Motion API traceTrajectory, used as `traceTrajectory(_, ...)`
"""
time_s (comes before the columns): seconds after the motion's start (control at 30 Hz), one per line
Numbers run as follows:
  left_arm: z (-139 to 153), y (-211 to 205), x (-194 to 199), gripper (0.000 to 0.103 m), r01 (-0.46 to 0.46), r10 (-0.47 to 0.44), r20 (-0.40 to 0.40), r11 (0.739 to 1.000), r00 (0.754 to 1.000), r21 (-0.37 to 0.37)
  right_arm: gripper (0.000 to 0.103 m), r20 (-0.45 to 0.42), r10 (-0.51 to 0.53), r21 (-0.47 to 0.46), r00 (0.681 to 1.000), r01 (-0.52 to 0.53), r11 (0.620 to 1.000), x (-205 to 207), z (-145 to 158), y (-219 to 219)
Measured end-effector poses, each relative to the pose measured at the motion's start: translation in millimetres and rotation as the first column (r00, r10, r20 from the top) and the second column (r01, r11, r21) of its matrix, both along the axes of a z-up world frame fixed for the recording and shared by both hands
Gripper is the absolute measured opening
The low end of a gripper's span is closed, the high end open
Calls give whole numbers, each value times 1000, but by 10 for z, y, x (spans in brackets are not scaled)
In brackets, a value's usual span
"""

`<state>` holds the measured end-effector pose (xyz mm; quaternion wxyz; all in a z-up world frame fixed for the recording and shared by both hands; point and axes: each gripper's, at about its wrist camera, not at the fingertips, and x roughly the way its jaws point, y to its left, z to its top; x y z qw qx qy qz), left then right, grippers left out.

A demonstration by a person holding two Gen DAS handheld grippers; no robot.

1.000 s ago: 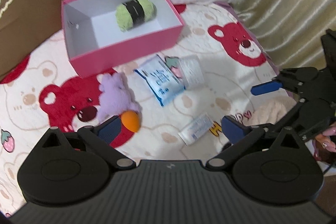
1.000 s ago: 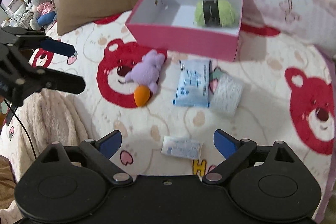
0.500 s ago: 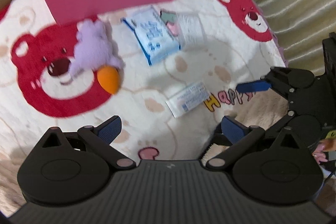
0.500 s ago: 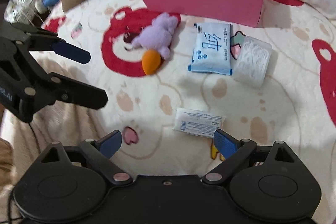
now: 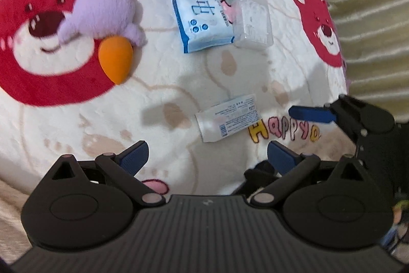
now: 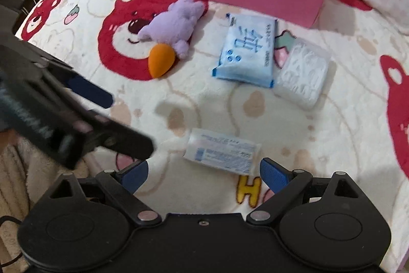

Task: Organize objects
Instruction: 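Withdraw the right gripper and move the left gripper toward the white medicine box, then close the left gripper on the small white medicine box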

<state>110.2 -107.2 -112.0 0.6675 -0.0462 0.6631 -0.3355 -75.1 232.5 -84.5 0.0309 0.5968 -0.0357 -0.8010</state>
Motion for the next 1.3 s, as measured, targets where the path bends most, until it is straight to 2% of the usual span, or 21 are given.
traceTrajectory(0.1, -151, -32, -4, 99, -33, 33, -25, 999, 999, -8, 96, 10, 2, 18, 1000, -2, 1000, -17, -25, -42)
traceTrajectory(0.2, -199, -113, -35, 96, -31, 31, 14, 1000, 999, -5, 96, 22, -11, 15, 1000, 11, 1000, -71, -48, -64)
traceTrajectory(0.4, -311, -88, 4, 88, -112, 115, 28, 991, 993, -78, 93, 101, -28, 52, 994, 23, 998, -221, -224, -112)
traceTrajectory(0.47, -348, -47, 8, 84, -132, 135, 17, 986, 991, -106, 93, 116, -57, 32, 992, 54, 998, -245, -234, -117)
traceTrajectory(0.57, -390, 17, 12, 77, -154, 154, -7, 976, 988, -156, 93, 89, -75, 68, 993, 69, 995, -270, -222, -138)
traceTrajectory(0.63, -403, 40, 14, 74, -167, 168, -11, 967, 986, -194, 93, 114, -78, 69, 990, 71, 995, -289, -293, -119)
traceTrajectory(0.73, -421, 33, 0, 69, -160, 160, -19, 961, 987, -227, 93, 163, -112, 61, 980, 103, 993, -310, -409, -49)
traceTrajectory(0.87, -471, 22, -44, 61, -160, 152, -50, 950, 987, -268, 93, 177, -171, 44, 969, 166, 985, -338, -446, 54)
traceTrajectory(0.97, -529, 30, -39, 58, -170, 160, -59, 942, 985, -290, 93, 201, -185, 52, 962, 179, 983, -355, -502, 53)
traceTrajectory(1.1, -710, 47, -9, 53, -205, 162, -157, 927, 974, -314, 93, 201, -178, 78, 963, 165, 983, -384, -508, -9)
traceTrajectory(1.17, -757, 43, -18, 51, -207, 165, -157, 928, 974, -311, 93, 189, -182, 99, 965, 165, 981, -420, -514, -25)
traceTrajectory(1.3, -802, 42, -14, 50, -205, 177, -115, 928, 977, -312, 93, 228, -173, 104, 958, 152, 983, -462, -617, -26)
